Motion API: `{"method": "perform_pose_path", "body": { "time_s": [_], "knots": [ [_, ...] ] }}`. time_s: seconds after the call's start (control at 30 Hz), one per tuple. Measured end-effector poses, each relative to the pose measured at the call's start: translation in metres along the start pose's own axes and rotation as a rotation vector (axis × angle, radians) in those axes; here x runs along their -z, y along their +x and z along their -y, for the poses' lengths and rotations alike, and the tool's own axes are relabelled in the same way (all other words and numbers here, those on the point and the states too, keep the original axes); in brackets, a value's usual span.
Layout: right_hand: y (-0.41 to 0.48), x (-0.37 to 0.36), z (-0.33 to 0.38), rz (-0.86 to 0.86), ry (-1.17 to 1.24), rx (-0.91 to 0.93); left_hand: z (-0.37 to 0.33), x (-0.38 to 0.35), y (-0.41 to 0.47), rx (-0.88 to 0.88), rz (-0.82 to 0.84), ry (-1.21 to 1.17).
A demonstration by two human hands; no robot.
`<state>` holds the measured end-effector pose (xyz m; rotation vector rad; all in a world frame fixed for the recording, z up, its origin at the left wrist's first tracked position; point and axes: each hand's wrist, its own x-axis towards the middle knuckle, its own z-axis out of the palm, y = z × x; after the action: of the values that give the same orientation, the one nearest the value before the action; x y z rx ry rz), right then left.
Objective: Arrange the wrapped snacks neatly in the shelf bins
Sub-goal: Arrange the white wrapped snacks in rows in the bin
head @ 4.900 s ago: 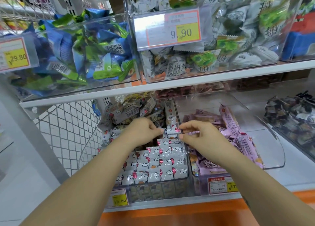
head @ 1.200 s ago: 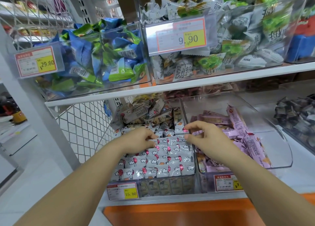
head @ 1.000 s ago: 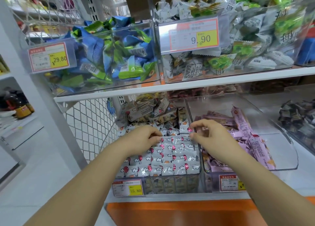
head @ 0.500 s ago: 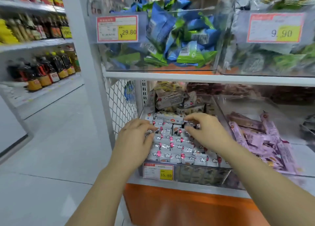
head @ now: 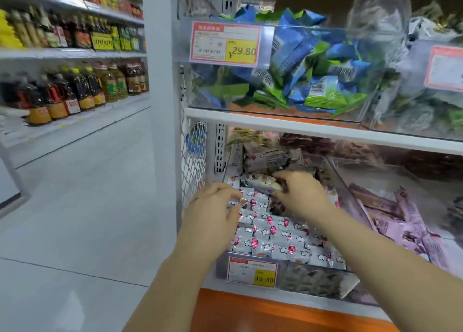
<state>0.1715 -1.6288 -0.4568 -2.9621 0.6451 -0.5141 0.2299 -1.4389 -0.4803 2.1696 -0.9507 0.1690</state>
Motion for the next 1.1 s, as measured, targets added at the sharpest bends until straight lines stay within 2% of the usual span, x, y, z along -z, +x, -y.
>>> {"method": "perform_pose_path", "body": {
  "time_s": [0.17, 0.27, 0.37, 0.43, 0.57, 0.6, 0.63, 0.7, 0.8, 0.9, 1.1],
  "knots": [
    [-0.027, 0.033, -0.008, -0.081, 0.062, 0.142, -0.008, 0.007, 0.003, -0.029, -0.060, -0.127],
    [-0.042, 0.054, -0.002, -0.037, 0.194, 0.273, -0.021, 0.010, 0.003, -0.055, 0.018, -0.249],
    [-0.047, 0.068, 0.005, -0.015, 0.358, 0.325, -0.032, 0.009, 0.004, -0.060, 0.050, -0.291],
    [-0.046, 0.073, 0.006, -0.043, 0.558, 0.260, -0.036, 0.009, 0.004, -0.039, 0.018, -0.350],
    [-0.041, 0.070, 0.010, -0.065, 1.244, -0.014, -0.041, 0.010, 0.004, -0.030, -0.033, -0.407],
    [-0.039, 0.069, 0.009, -0.108, 1.296, -0.063, -0.040, 0.010, 0.004, -0.034, -0.046, -0.391],
    [-0.036, 0.068, 0.006, -0.172, 1.239, -0.088, -0.037, 0.009, 0.005, -0.038, -0.063, -0.353],
    [-0.032, 0.066, -0.002, -0.283, 0.923, -0.089, -0.028, 0.007, 0.006, -0.024, -0.083, -0.258],
    [-0.033, 0.058, -0.006, -0.298, 0.590, -0.060, -0.013, 0.006, 0.007, 0.021, -0.048, -0.182],
    [-0.036, 0.046, -0.004, -0.278, 0.489, -0.012, -0.006, 0.006, 0.006, 0.040, -0.022, -0.162],
    [-0.029, 0.047, 0.004, -0.283, 0.484, 0.011, -0.002, 0.004, 0.005, 0.043, -0.004, -0.132]
  ]
}}
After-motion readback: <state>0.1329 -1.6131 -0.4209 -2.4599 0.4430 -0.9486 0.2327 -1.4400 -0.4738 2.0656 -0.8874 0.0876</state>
